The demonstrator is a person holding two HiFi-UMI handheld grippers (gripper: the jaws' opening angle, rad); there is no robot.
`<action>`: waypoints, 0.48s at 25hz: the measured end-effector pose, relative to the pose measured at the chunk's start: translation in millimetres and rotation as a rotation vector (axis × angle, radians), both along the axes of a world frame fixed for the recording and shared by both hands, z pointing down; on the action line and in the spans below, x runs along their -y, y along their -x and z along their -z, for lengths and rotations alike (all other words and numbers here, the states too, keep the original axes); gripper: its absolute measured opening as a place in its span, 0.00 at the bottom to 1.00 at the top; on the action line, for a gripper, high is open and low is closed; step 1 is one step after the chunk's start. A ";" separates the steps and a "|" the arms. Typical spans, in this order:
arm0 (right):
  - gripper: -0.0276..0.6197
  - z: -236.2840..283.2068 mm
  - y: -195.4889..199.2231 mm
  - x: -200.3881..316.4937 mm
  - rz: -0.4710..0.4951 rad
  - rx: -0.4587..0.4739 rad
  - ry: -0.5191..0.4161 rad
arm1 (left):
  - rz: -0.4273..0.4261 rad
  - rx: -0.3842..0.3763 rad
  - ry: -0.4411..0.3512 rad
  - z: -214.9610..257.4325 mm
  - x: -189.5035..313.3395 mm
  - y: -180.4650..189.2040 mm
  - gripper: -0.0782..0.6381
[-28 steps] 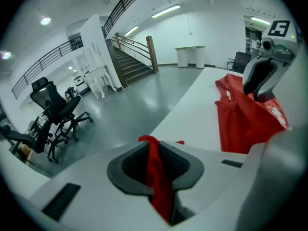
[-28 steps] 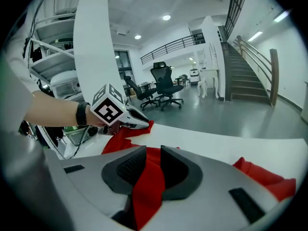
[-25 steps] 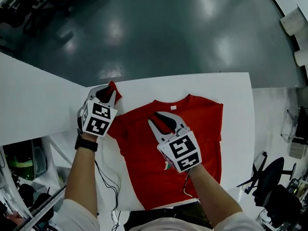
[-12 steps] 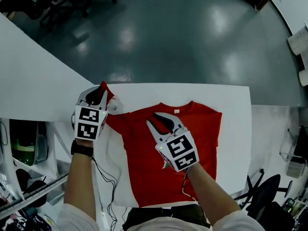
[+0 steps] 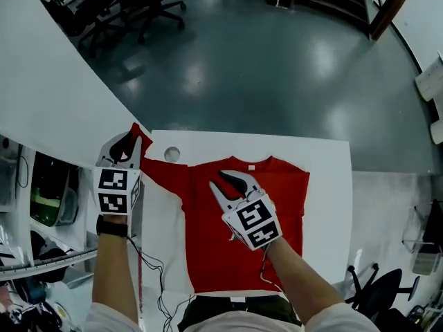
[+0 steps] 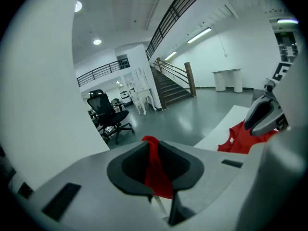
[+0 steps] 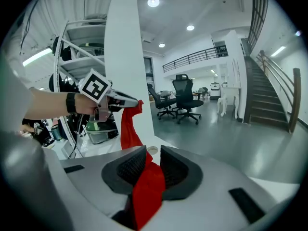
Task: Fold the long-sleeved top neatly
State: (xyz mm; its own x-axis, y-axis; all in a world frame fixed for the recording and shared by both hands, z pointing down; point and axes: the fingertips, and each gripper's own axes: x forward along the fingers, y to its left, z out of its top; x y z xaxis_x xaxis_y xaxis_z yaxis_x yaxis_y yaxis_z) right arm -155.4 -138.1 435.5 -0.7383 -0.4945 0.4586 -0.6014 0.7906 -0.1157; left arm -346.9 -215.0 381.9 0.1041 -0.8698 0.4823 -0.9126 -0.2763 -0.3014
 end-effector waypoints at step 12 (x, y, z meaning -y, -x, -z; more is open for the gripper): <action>0.20 36.6 -5.1 -31.3 0.026 0.018 -0.064 | 0.094 -0.051 -0.152 80.8 -43.2 8.1 0.20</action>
State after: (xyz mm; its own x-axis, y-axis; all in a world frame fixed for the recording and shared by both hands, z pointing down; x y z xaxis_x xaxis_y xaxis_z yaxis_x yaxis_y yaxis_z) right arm -150.3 -106.9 398.9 -0.7596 -0.5025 0.4129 -0.5784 0.8123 -0.0754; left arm -355.0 -171.7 301.1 0.0401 -0.9391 0.3412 -0.9473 -0.1443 -0.2860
